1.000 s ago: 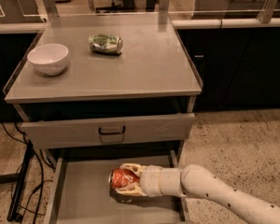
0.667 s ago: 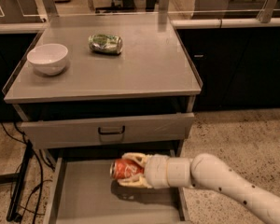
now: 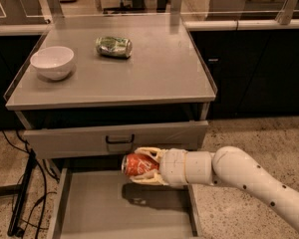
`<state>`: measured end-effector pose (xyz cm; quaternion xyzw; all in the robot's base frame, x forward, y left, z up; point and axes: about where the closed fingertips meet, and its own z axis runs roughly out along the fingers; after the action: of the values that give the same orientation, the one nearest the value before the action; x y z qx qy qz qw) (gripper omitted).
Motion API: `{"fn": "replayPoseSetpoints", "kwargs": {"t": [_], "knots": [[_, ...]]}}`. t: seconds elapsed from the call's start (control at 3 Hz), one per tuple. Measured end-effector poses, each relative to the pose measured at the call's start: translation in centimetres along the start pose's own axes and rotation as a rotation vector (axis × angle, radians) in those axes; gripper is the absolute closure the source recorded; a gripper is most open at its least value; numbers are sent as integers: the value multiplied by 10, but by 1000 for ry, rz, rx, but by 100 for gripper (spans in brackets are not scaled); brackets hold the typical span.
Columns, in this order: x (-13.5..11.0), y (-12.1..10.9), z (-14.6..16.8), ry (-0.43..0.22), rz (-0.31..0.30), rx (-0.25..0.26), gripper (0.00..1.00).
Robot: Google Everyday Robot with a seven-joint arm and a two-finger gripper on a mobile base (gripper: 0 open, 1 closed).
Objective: Pick coke can from middle drawer and place on counter
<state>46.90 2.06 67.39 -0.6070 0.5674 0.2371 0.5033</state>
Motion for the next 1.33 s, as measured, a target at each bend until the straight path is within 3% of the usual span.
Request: {"fn": "replayPoseSetpoints", "kwargs": {"t": [0.33, 0.67, 1.0, 1.33], "knots": [[-6, -15, -5, -83, 7, 32, 100], [-20, -47, -28, -241, 19, 112, 100], [-36, -70, -66, -296, 7, 201, 100], [-36, -70, -66, -296, 7, 201, 100]]}}
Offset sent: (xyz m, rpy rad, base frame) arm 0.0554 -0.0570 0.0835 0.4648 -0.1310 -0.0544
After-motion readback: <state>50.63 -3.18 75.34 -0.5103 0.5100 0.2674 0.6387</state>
